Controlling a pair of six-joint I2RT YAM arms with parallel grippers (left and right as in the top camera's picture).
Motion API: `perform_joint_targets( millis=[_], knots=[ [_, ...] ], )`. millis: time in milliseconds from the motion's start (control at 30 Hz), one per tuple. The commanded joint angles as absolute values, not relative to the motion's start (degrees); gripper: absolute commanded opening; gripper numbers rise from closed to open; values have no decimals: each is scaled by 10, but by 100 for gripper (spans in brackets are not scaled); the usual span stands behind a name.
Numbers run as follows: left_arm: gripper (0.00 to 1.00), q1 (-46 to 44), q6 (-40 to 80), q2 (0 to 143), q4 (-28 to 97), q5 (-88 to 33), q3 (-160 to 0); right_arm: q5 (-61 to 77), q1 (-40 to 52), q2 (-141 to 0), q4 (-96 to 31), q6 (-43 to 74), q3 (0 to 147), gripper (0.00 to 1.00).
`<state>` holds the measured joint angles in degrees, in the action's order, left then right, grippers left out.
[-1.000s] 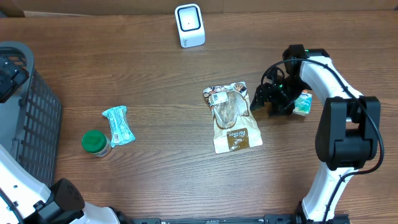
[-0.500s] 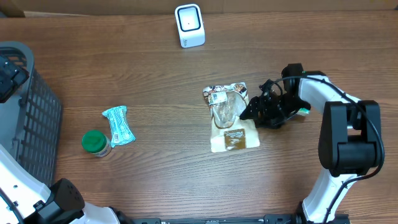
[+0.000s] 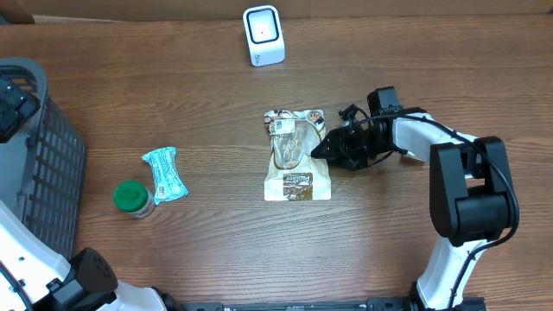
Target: Scan the item barcode
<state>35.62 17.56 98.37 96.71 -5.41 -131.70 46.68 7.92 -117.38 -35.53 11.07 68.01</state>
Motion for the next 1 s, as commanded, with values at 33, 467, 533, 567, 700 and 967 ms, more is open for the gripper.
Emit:
perform_joint_targets(
  millis=[33, 467, 533, 567, 700, 967],
  knots=[
    [99, 352, 167, 982, 968, -58, -1318, 421, 78, -1201, -322, 136, 665, 59],
    [100, 352, 167, 982, 968, -58, -1318, 375, 107, -1201, -271, 164, 665, 63],
    [99, 352, 167, 982, 968, -58, -1318, 367, 116, -1201, -278, 164, 671, 63],
    [100, 352, 167, 982, 968, -58, -1318, 362, 117, -1201, -283, 164, 673, 62],
    [100, 352, 167, 982, 968, -58, -1318, 291, 119, -1195, -353, 163, 716, 68],
    [99, 352, 167, 982, 968, -58, -1318, 204, 149, -1170, -479, 157, 801, 78]
  ],
)
